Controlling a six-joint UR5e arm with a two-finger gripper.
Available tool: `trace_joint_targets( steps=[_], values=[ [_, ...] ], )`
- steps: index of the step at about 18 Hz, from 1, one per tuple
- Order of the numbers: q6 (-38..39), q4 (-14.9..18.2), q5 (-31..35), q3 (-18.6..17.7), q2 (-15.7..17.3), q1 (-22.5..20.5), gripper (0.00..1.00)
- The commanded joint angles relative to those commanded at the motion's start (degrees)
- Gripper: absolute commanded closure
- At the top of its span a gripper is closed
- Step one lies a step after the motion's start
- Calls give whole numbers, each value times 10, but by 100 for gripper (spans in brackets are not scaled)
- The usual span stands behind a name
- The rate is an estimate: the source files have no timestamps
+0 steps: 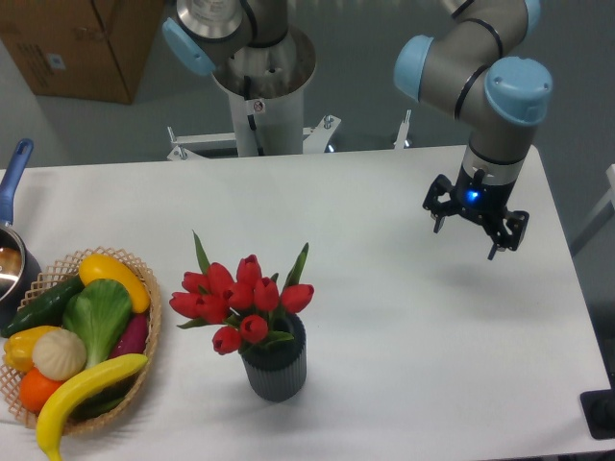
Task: Pick up the flowers from the vase
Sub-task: 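Move the open gripper down toward the red tulip stems above the vase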
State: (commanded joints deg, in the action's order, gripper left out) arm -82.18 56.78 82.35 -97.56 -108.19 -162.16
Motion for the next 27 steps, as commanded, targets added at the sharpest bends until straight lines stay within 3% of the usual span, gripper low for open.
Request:
trace_joint_targets(
  steps=[6,10,13,16,21,27],
  values=[
    [14,4,-22,-8,13,-1,0],
    [58,-21,-159,-62,52,8,0],
    [64,-64,-281,-99,62,18,0],
    [65,-83,-362,-107,62,53,0],
    [59,-108,-377,-98,50,121,0],
    [55,-113,-397,-94,46,160,0]
  ],
)
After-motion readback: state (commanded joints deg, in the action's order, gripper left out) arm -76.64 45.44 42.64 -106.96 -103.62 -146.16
